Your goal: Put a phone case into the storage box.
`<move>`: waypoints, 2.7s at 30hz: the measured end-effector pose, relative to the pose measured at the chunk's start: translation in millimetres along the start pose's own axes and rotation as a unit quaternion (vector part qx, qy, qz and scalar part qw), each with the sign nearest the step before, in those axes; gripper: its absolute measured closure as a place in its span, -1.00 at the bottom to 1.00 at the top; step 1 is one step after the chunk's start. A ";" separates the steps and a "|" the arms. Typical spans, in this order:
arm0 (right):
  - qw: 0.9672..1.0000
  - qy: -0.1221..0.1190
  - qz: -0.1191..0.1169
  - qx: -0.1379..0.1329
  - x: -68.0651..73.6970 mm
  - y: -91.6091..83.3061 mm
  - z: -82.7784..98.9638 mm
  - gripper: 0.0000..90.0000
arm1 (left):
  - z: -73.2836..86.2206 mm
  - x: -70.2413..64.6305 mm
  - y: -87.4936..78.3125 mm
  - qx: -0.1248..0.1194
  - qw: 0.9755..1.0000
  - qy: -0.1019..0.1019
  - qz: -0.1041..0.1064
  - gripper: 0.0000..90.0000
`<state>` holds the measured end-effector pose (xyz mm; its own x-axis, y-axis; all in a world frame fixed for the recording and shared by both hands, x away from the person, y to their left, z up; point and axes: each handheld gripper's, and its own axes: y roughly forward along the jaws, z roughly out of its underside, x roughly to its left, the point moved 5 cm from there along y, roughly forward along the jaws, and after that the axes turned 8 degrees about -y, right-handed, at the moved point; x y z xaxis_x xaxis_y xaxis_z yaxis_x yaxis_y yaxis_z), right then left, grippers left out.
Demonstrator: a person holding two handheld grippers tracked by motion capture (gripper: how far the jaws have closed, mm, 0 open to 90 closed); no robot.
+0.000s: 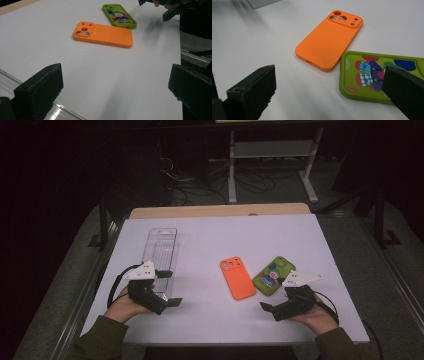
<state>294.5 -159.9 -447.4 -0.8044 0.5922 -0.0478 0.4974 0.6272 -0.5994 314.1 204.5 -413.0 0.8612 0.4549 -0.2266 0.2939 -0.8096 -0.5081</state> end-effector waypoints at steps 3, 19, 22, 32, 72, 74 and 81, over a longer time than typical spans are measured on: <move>1.000 -0.001 0.000 -0.001 -0.3 -0.4 -0.1 -1.00 | -0.4 -0.5 0.5 -0.002 1.000 -0.002 -0.001 -1.00; 1.000 0.003 0.013 0.013 -3.8 -1.7 -5.7 -1.00 | -14.4 -8.6 18.0 0.004 1.000 0.008 0.018 -1.00; 1.000 0.008 0.020 0.016 -5.0 -0.9 -10.7 -1.00 | -18.6 -10.8 23.7 0.003 1.000 0.007 0.024 -1.00; 0.998 0.023 0.033 0.049 -8.8 10.3 -21.0 -1.00 | -24.6 -13.1 31.7 0.007 0.999 0.017 0.033 -1.00; 0.986 0.092 0.054 0.130 -79.2 114.3 -71.1 0.91 | -23.6 -14.6 30.1 0.006 0.999 0.022 0.036 -1.00; 0.985 0.100 0.052 0.128 -81.2 118.9 -73.0 0.96 | -23.6 -14.6 30.1 0.007 0.999 0.022 0.036 -1.00; 0.982 0.102 0.051 0.147 -87.3 137.8 -73.1 0.96 | -23.5 -14.9 30.0 0.005 0.999 0.019 0.037 -1.00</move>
<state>457.0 -88.2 -467.4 -0.6580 0.7527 0.0233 0.4326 0.4031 -0.8065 319.8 164.8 -405.4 0.8951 0.3803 -0.2326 0.2252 -0.8362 -0.5001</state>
